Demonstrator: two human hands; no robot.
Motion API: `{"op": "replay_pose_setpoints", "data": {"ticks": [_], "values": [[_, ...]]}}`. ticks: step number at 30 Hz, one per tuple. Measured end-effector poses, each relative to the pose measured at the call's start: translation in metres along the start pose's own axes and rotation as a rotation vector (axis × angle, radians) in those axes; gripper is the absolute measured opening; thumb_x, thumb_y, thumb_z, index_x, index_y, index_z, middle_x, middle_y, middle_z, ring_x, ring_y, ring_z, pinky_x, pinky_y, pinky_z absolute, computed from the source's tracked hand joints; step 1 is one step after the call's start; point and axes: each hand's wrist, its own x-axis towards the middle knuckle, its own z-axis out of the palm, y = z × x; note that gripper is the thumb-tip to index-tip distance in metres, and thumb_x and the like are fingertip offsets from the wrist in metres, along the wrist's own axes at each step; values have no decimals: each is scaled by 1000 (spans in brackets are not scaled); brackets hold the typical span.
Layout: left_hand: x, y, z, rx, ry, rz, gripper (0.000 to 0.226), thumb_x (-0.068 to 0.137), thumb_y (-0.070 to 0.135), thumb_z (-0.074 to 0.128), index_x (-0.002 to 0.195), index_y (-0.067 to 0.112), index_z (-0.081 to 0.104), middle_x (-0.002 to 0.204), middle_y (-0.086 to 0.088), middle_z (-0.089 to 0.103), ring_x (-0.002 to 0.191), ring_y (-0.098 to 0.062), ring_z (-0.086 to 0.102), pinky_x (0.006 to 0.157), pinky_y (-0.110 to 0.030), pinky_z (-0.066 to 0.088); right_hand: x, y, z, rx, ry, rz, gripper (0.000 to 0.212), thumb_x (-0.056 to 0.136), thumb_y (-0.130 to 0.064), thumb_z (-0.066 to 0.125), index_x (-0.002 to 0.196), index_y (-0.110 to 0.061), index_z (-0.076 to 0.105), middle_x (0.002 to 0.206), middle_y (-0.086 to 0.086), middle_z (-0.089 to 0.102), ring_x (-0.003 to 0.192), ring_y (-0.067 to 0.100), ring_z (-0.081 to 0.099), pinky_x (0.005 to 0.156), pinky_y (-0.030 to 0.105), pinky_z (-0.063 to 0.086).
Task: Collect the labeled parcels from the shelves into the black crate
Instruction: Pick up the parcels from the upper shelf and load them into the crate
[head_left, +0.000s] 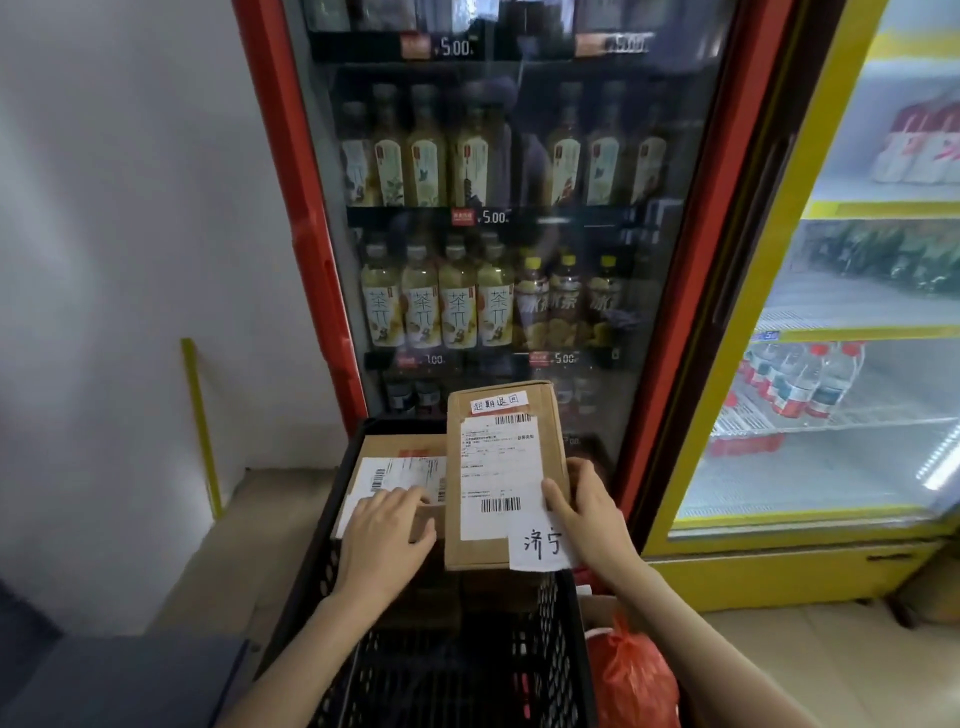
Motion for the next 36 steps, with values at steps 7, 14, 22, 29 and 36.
{"op": "replay_pose_setpoints", "data": {"ticks": [7,14,22,29,36], "values": [[46,-28,41,-8,-125,-2,17,84,35,55,100,30,55,94,14,59,90,-10,52,79,-24,37,47,19,26,-103,-19,123,44,94,-46,45,128,-18,39,126,0,53,103,16,56,73,28,37],[67,-48,64,-28,-181,32,17,84,36,56,99,29,57,88,14,60,85,-11,53,76,-26,40,66,30,44,-273,-31,192,43,96,-47,42,126,-17,40,124,4,53,103,25,58,75,33,39],[70,-54,72,-55,-181,54,18,85,33,58,101,27,59,89,12,61,85,-10,54,77,-25,41,76,30,59,-398,83,155,40,97,-40,40,121,-12,54,120,6,62,115,26,51,90,37,36],[69,-54,79,-46,-192,63,16,84,33,58,99,26,59,89,11,61,85,-11,55,75,-25,39,77,33,57,-510,71,92,42,99,-40,36,119,-16,65,152,4,27,139,21,23,111,39,19],[70,-43,82,-46,-207,77,20,88,35,52,105,27,58,100,12,60,94,-9,52,82,-24,35,72,40,62,-453,70,99,36,99,-34,39,116,-15,65,133,-1,43,121,19,41,100,35,28]]}}
